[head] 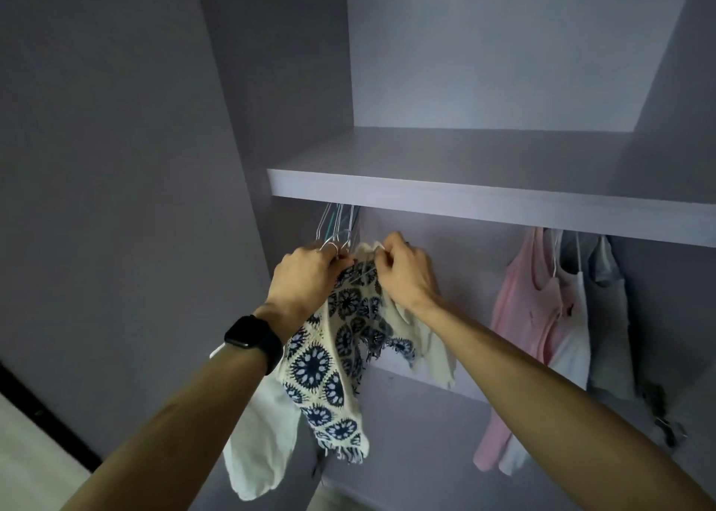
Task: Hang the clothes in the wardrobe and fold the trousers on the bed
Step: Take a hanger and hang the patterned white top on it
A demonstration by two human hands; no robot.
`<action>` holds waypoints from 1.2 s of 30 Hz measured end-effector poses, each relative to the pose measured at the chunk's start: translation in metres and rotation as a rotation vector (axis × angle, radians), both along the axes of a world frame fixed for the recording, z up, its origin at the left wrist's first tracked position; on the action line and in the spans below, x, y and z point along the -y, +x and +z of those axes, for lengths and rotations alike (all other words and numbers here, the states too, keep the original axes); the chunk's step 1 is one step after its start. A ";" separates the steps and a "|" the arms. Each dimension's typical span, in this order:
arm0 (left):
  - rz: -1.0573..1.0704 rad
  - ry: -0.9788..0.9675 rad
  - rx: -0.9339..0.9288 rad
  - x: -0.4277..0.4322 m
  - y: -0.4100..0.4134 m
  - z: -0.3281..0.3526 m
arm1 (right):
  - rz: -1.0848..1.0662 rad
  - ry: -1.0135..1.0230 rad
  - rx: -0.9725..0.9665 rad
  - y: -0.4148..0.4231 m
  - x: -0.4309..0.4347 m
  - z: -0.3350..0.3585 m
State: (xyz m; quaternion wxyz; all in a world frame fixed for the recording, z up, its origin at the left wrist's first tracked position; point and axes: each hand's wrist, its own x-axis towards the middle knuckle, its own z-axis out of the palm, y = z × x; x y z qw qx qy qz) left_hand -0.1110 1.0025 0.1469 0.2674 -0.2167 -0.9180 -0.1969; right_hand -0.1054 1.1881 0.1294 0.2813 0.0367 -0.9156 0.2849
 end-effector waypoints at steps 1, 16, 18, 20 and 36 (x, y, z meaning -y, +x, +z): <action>0.031 0.001 0.003 -0.002 -0.001 -0.003 | 0.036 -0.051 -0.031 -0.001 0.005 0.009; 0.026 0.489 0.130 0.034 -0.016 0.038 | 0.196 -0.217 0.571 -0.008 -0.035 -0.093; 0.000 0.540 0.164 0.031 -0.016 0.043 | 0.194 -0.227 0.528 -0.015 -0.024 -0.092; -0.013 0.564 0.198 0.030 -0.015 0.046 | 0.122 -0.229 0.463 -0.022 -0.013 -0.089; 0.264 0.647 0.058 0.087 0.001 0.040 | 0.366 0.153 0.538 0.042 0.075 -0.163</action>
